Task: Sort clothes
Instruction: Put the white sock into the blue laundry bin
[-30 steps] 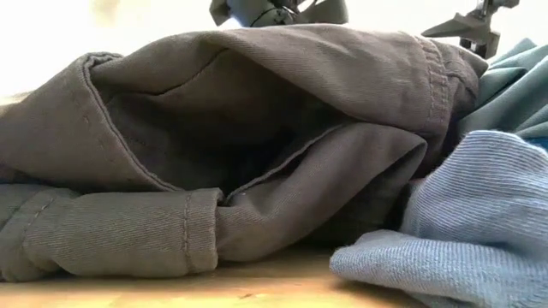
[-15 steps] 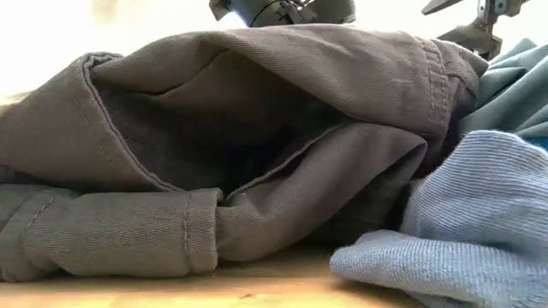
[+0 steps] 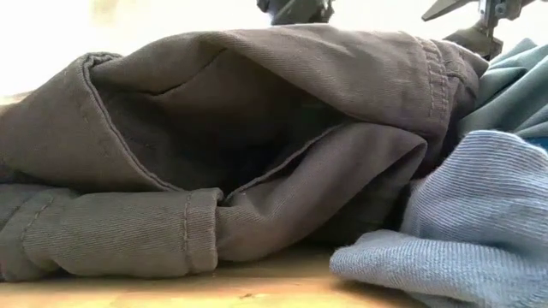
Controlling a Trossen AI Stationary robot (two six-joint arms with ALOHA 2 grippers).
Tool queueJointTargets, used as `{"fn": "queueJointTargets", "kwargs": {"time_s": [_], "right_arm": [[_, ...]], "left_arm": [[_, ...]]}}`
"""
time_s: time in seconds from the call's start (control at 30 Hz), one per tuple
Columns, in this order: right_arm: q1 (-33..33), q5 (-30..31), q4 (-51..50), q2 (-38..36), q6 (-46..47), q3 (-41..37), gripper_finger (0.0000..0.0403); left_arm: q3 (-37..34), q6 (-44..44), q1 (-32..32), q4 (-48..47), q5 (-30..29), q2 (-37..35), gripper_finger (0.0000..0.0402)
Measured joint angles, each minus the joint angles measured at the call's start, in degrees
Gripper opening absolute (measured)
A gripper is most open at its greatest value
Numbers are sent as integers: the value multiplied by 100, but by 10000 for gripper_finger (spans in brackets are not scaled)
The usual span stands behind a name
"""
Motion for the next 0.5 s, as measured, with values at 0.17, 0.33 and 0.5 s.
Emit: {"fn": "queueJointTargets", "kwargs": {"time_s": [0.17, 0.33, 0.5], "right_arm": [[0, 94, -10, 2, -47, 0, 240], [0, 115, -10, 2, -103, 0, 240], [0, 114, -10, 2, -112, 0, 240]], "left_arm": [[950, -233, 87, -501, 33, 0, 5], [1826, -394, 205, -1023, 52, -4, 3], [2651, -717, 311, -1754, 54, -4, 2]]}}
